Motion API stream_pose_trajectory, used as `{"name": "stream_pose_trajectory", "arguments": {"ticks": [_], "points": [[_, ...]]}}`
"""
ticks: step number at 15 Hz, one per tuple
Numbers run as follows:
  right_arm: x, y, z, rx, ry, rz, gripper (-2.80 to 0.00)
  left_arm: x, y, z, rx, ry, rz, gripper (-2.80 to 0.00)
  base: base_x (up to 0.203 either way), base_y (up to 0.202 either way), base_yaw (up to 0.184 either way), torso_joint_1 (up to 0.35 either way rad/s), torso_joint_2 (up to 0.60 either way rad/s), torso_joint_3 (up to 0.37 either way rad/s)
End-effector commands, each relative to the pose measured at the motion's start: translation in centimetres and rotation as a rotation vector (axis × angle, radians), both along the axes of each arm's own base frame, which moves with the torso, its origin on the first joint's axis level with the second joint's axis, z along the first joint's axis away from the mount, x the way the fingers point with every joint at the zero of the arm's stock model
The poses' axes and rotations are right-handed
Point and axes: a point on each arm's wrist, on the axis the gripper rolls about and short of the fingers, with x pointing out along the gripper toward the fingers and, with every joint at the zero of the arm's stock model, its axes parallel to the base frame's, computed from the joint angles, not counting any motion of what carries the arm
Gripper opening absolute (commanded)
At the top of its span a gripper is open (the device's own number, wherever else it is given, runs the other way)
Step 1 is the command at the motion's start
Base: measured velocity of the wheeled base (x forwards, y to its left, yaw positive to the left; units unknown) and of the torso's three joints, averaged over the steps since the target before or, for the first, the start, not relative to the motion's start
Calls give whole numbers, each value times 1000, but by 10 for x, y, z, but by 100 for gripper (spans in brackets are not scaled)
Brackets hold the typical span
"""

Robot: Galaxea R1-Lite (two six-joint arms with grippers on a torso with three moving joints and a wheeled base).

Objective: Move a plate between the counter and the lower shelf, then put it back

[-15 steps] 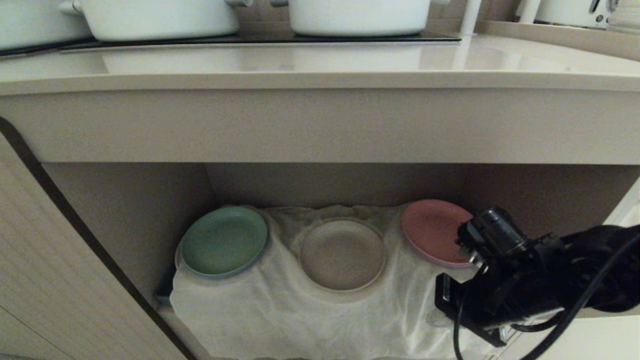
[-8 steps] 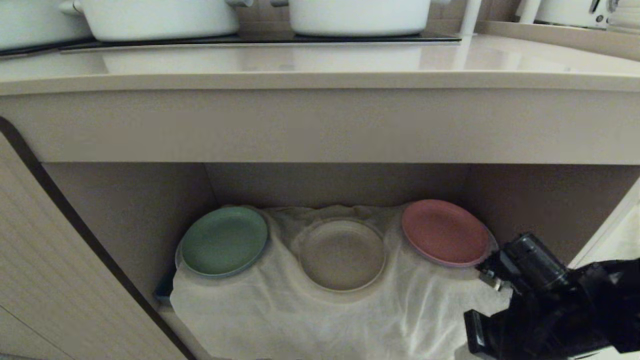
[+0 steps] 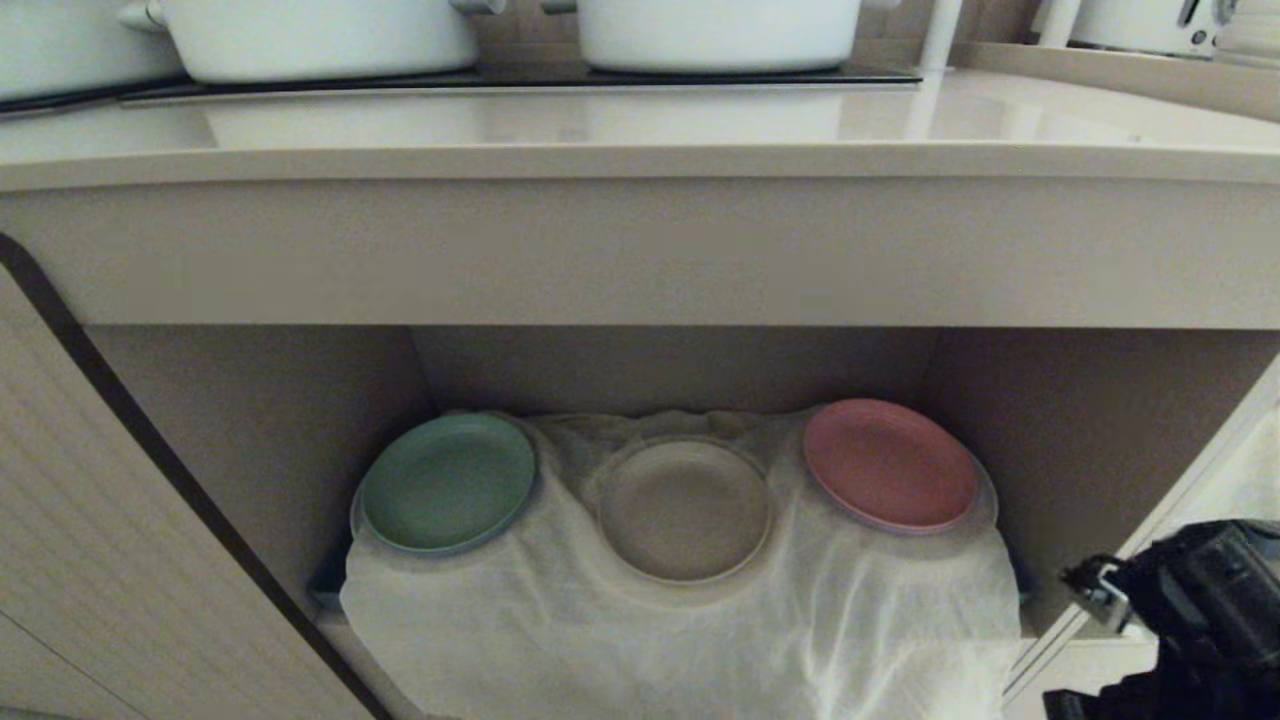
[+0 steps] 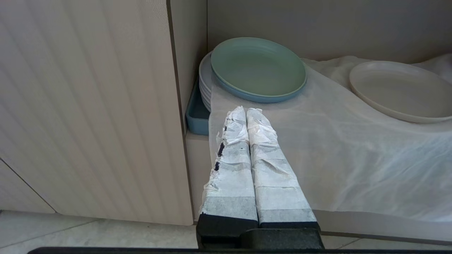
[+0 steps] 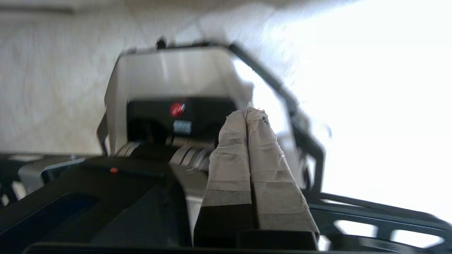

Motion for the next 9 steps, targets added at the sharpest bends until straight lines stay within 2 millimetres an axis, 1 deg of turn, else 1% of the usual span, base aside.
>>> {"name": "stream_pose_trajectory", "arguments": {"ticks": [1,3,7,9], "points": [[-19,-19,8,-12,-108,-24,-280,0,0,0,-1,-1,1,-280,0,0,0,0,0,0],[-37,-36,-4,-96,-171,23,-280,0,0,0,0,-1,1,-280,0,0,0,0,0,0],[-60,-53,-22,-182,-386,-12,-280,0,0,0,-1,-1,1,-280,0,0,0,0,0,0],[-64,-57,-21,-199,-476,-47,-280,0,0,0,-1,-1,1,-280,0,0,0,0,0,0]]}}
